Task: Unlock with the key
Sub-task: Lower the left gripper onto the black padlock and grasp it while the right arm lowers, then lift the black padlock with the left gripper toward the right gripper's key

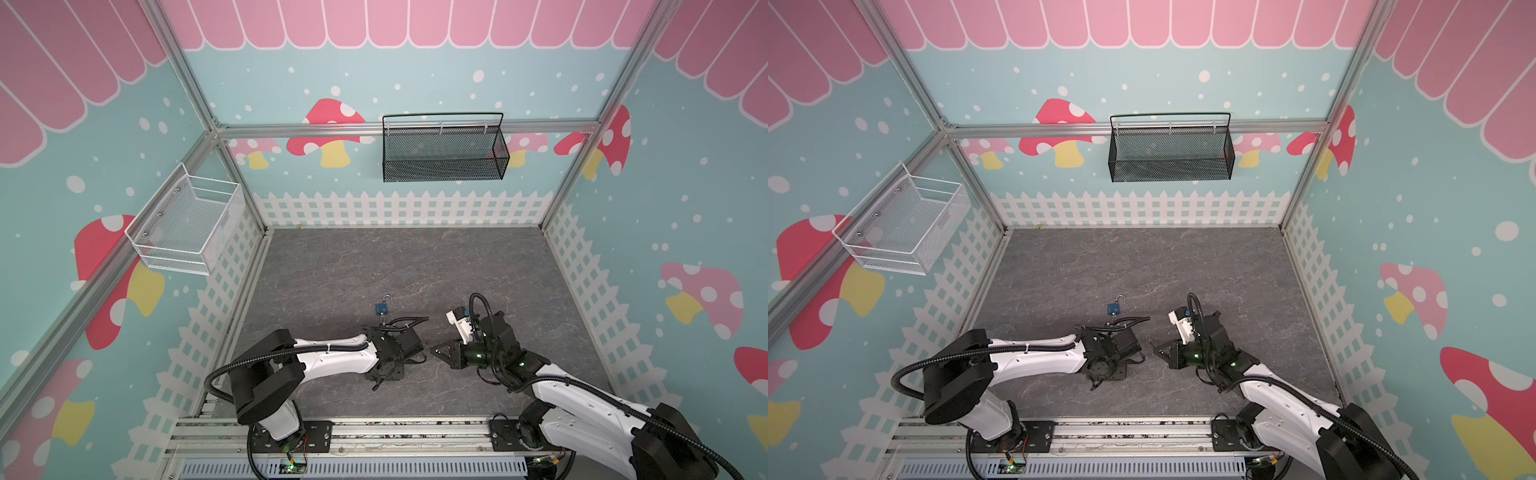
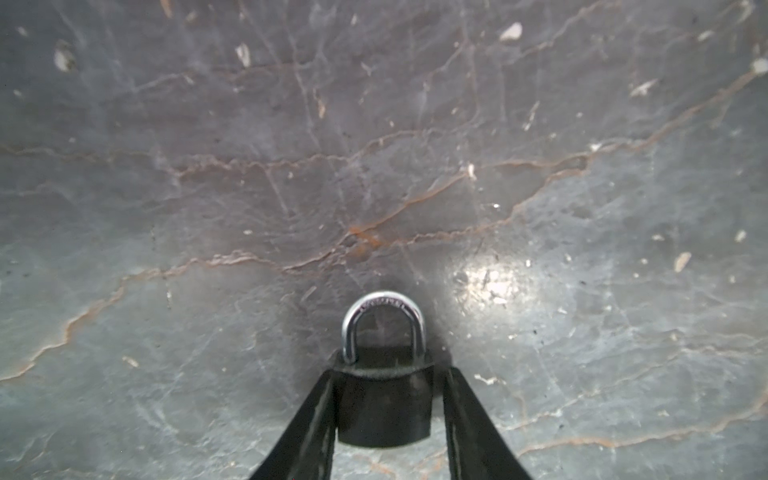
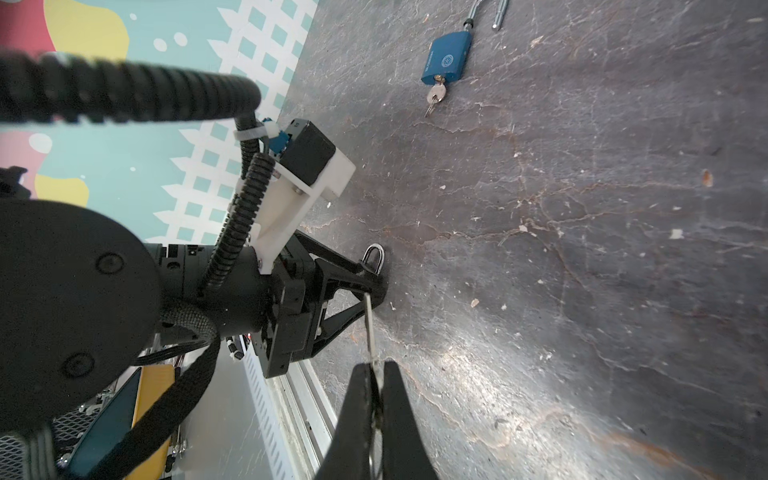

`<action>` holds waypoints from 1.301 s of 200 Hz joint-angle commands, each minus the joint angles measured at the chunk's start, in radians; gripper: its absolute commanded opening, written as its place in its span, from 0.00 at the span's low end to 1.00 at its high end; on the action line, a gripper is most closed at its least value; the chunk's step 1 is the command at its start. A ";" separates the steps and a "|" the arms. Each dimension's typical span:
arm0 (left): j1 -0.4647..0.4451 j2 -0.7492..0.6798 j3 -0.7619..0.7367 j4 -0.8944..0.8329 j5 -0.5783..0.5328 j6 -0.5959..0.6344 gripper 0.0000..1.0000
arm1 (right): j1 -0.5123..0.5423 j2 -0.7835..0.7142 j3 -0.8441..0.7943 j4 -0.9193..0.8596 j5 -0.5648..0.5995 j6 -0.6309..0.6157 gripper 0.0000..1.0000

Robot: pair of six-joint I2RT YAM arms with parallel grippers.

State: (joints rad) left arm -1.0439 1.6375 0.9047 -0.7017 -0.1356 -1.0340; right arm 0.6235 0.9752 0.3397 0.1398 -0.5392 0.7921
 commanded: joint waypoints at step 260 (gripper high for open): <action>0.120 -0.396 0.071 0.159 -0.196 -0.570 0.00 | 0.428 0.146 0.156 0.229 0.613 0.272 0.00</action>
State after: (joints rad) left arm -0.9188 1.2701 0.9546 -0.5682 -0.3008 -1.5402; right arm 1.0431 1.1114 0.4862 0.2676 -0.0456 1.0016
